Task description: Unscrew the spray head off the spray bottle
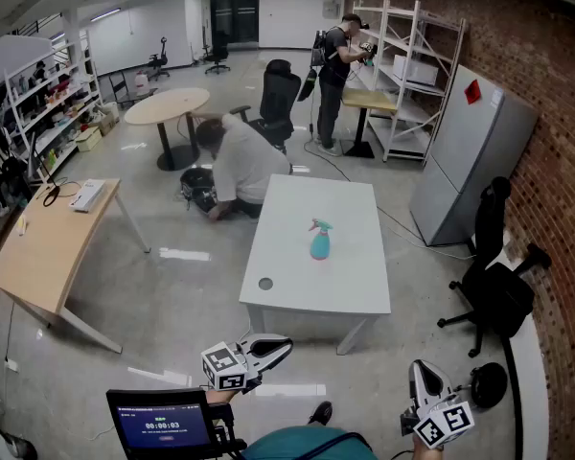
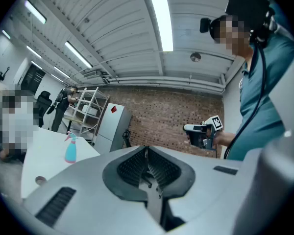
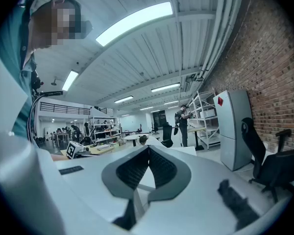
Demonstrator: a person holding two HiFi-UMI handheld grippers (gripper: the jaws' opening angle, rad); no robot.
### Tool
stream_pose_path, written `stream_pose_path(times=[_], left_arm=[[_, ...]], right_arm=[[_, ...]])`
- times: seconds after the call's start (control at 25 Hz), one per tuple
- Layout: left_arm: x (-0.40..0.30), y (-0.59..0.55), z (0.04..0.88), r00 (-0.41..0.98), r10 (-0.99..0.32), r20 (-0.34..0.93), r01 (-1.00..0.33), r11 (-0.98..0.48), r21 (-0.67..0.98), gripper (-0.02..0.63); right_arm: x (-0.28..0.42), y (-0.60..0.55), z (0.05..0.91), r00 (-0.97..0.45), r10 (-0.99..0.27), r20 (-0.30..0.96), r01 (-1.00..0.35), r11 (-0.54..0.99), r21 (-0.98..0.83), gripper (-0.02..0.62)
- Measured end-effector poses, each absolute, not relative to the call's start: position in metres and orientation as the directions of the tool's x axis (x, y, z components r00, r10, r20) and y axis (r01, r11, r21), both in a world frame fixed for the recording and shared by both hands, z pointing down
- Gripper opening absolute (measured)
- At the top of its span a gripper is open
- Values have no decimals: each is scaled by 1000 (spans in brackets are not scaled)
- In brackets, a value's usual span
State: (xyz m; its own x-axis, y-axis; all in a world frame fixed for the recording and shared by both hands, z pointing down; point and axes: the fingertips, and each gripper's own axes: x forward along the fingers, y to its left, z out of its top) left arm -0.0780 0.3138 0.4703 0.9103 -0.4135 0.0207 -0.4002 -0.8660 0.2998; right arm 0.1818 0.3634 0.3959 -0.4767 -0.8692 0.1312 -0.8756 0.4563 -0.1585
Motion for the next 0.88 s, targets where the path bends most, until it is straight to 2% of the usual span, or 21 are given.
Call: stream_pose_path(times=[0.12,0.24,0.28,0.32,0.4,0.48,0.68,0.88], left_arm=[[-54,251,480,888,-459,-38,-421,-842,337,8],[-19,175,506,865,-502,-4,-474,-819,324,16],[-9,152,516,856,-517,19,-497,-811,309,52],[-1,131,525,846,-531,44,-520,-804,287,56],[7,91,546,821,-563,89,-567,-789,237,134],[10,50,570,793,-597,123,-609,-766,207,180],[-1,-48,626,706,-679,204,-706,-699,116,196],[-23,-121,682,640,-722,262,-761,-643,86,312]], right_arm=[[199,307,392,-526,-844,103,-846,507,-167,2],[224,241,393,-573,-813,103,-818,558,-139,2],[229,222,394,-584,-804,106,-810,571,-134,2],[231,206,394,-595,-796,107,-802,582,-133,2],[228,179,396,-615,-781,111,-787,599,-147,2],[221,157,404,-634,-762,128,-771,614,-167,2],[196,103,415,-683,-712,161,-730,661,-173,2],[165,46,423,-706,-673,221,-707,690,-158,2]])
